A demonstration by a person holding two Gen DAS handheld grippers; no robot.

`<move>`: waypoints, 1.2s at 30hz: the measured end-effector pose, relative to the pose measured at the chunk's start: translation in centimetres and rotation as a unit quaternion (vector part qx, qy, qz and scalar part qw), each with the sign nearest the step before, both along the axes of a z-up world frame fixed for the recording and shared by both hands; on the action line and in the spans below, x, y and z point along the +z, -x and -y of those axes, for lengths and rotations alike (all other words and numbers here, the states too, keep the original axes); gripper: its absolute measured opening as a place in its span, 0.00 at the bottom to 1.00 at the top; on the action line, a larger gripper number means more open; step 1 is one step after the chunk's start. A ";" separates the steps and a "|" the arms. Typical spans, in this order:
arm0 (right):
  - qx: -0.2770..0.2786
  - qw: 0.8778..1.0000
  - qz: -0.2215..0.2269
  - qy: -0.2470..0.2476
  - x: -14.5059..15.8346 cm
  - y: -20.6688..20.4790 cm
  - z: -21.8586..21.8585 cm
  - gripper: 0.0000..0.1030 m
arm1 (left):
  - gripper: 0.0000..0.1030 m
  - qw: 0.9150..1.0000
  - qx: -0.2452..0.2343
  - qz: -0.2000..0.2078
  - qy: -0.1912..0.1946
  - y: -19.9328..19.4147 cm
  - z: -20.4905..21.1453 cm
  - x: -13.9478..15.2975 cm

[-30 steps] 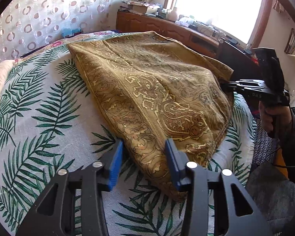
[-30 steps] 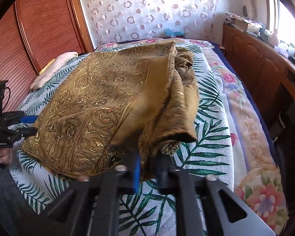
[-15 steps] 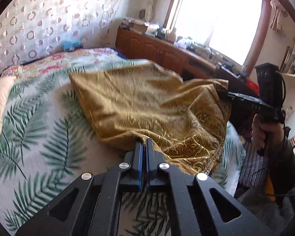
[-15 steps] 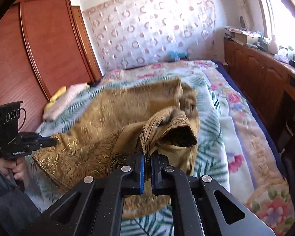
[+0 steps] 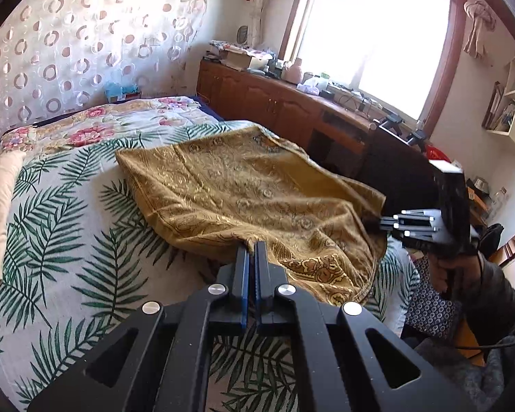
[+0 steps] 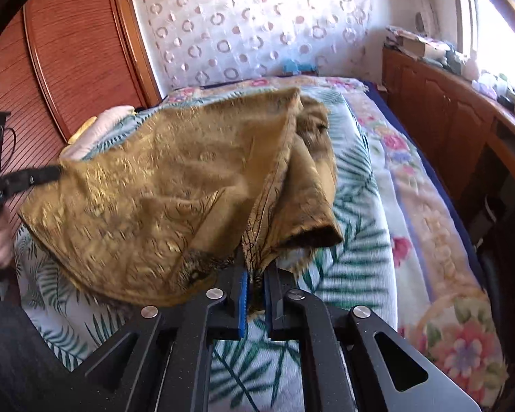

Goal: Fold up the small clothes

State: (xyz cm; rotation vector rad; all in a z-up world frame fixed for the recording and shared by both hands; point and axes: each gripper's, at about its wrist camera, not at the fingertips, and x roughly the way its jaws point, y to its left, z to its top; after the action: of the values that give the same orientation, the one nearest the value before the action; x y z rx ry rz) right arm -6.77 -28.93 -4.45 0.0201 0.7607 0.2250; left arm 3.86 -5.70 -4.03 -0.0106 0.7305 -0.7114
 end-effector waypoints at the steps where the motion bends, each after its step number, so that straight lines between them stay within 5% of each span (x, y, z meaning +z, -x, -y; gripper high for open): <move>1: -0.002 1.000 0.001 0.007 0.1 0.1 -0.1 0.13 | 0.03 1.000 0.001 0.003 0.002 -0.2 0.1 0.3; 10: 0.005 0.996 0.073 0.048 5.0 2.8 -1.6 0.63 | 0.03 1.000 0.001 0.026 0.016 -2.7 2.0 2.9; 22: 0.102 0.992 0.056 0.048 3.5 4.6 -5.0 0.64 | 0.03 0.999 0.031 0.016 0.022 -6.7 2.7 2.8; 30: 0.093 0.993 0.021 0.063 1.4 0.1 -4.6 0.64 | 0.03 0.998 0.048 0.004 0.031 -7.4 1.6 2.0; 32: 0.094 0.994 0.020 0.060 1.3 -1.0 -4.3 0.50 | 0.03 0.998 0.051 0.003 0.033 -7.5 1.3 1.9; 34: 0.107 0.993 0.024 0.044 1.5 -1.6 -4.0 0.10 | 0.03 0.998 0.054 0.004 0.034 -7.5 1.1 2.0; 36: 0.100 0.993 0.043 0.044 2.0 -2.5 -3.9 0.08 | 0.03 0.998 0.062 0.011 0.028 -7.3 0.9 2.1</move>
State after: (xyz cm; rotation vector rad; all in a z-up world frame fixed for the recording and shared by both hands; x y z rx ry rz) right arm -4.25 -25.00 -2.40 -0.1490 0.6860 0.3804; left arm 11.16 -6.61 -1.92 -0.0987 0.6819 -0.6136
